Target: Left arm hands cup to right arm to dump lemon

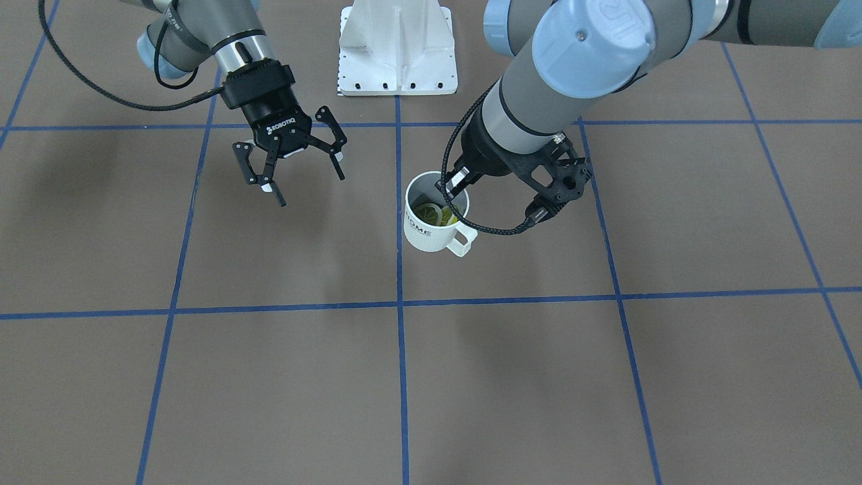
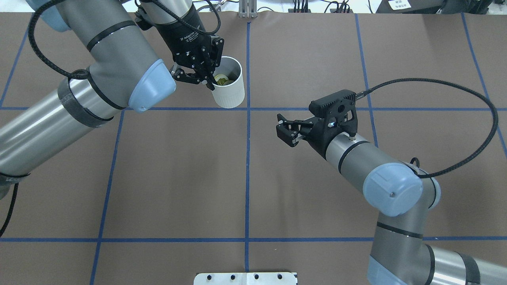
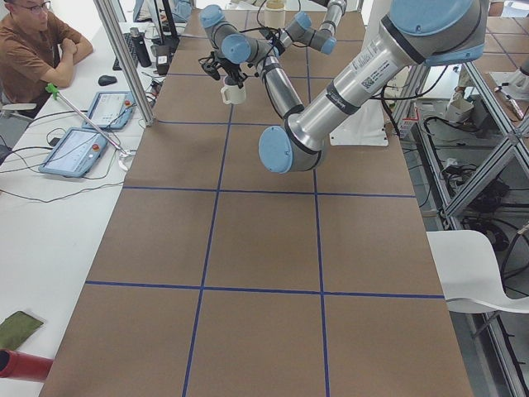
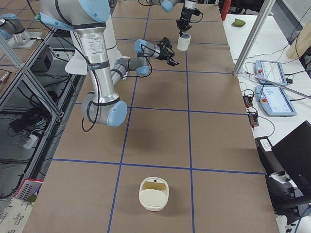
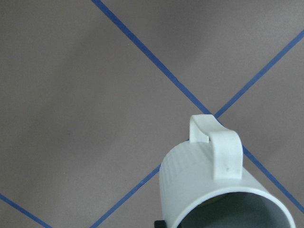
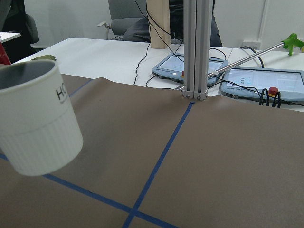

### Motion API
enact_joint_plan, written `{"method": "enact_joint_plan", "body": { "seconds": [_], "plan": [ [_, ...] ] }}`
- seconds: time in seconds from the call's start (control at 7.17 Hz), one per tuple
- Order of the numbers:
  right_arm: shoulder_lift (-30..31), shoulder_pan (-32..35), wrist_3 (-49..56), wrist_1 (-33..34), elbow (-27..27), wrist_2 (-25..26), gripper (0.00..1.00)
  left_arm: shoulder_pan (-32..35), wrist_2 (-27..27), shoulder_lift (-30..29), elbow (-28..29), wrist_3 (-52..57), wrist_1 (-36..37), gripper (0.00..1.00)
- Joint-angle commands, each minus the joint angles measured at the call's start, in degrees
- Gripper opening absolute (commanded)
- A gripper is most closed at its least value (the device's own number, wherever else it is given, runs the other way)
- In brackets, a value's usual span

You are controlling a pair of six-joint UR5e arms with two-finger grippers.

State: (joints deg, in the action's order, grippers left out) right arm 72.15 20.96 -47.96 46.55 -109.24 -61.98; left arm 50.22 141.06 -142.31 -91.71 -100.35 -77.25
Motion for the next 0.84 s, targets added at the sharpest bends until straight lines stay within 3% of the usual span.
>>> {"method": "enact_joint_plan", "body": {
  "seconds": [0.0,0.28,0.56,0.7],
  "plan": [
    [-0.86,-4.33,1.28,0.12,0.42,5.97,0.99,-0.12,1.5,-0.34,0.13,-2.56,-0.01,0.0],
    [-2.19,-8.11,5.94,0.03,1.04,13.35,0.99,-0.29,5.19,-1.39,0.04,-4.84,-0.27,0.0],
    [-3.33,-9.17,6.47,0.12,1.04,14.51,0.99,-1.61,5.19,-2.62,0.13,-7.22,-0.27,0.0],
    [-3.51,-11.79,6.82,0.12,1.22,18.44,0.99,-2.4,5.37,-2.63,0.21,-7.58,-0.71,0.0]
  ]
}}
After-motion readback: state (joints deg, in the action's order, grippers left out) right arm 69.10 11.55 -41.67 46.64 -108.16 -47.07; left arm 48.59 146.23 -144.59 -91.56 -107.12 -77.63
